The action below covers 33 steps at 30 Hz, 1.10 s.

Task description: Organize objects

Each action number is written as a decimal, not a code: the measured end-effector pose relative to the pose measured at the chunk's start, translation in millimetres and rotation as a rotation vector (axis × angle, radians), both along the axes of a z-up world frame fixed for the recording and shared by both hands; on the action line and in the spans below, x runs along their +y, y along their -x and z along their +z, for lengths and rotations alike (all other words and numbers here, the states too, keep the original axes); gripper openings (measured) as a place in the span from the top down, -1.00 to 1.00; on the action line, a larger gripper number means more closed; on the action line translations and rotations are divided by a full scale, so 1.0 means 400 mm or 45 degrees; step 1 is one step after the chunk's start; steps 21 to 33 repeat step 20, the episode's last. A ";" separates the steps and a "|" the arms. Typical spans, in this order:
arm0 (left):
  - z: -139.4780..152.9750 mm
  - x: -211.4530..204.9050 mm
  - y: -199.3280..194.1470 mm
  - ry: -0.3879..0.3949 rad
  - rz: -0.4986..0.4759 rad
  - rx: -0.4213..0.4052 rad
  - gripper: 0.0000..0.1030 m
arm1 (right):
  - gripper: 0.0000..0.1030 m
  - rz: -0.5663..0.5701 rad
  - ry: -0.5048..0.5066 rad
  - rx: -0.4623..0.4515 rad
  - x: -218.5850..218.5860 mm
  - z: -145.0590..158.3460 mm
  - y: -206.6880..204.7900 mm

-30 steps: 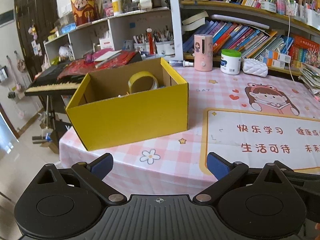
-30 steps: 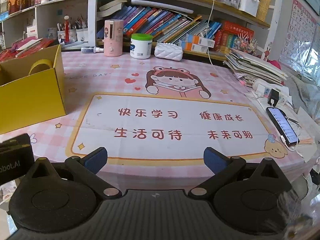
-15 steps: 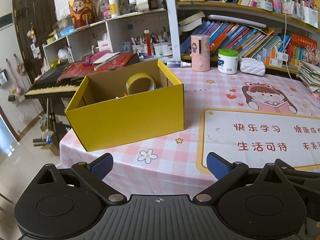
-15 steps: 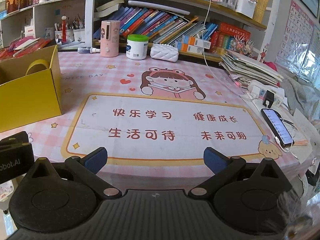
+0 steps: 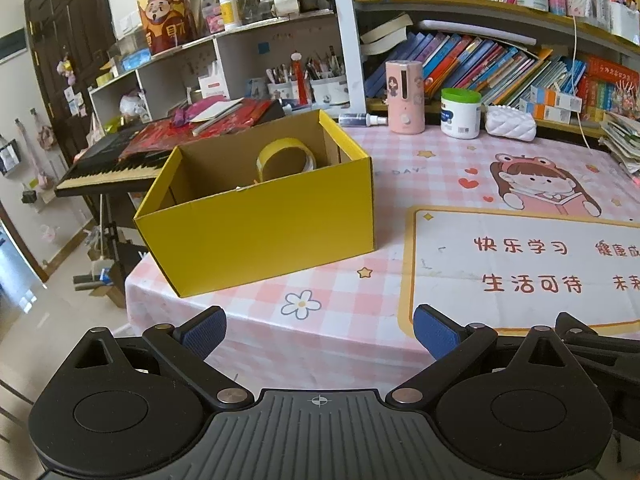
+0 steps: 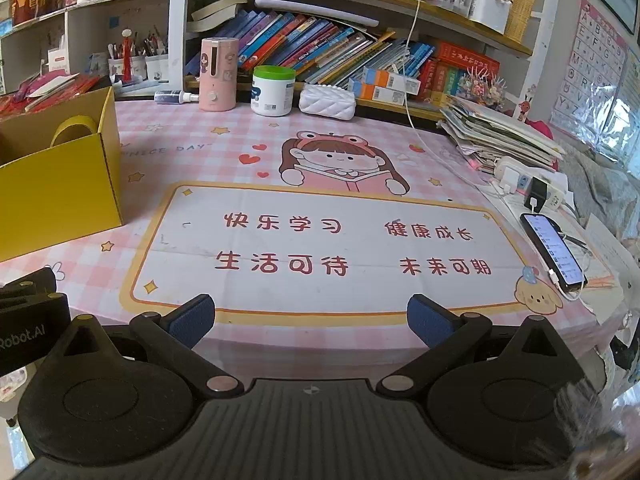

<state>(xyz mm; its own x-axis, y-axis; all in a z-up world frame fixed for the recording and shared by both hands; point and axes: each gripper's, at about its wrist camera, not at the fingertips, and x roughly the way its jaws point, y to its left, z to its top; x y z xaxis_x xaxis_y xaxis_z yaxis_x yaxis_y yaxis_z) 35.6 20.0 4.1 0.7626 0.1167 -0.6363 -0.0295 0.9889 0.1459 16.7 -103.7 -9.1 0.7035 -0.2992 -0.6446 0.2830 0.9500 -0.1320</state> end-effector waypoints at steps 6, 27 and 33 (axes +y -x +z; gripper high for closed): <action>-0.003 0.001 -0.003 0.005 0.005 0.013 -0.96 | -1.00 0.001 0.003 0.005 0.001 -0.001 -0.003; -0.012 0.006 -0.009 0.024 -0.004 0.024 -0.96 | -1.00 -0.006 0.003 0.016 -0.001 -0.010 -0.012; -0.012 0.006 -0.009 0.024 -0.004 0.024 -0.96 | -1.00 -0.006 0.003 0.016 -0.001 -0.010 -0.012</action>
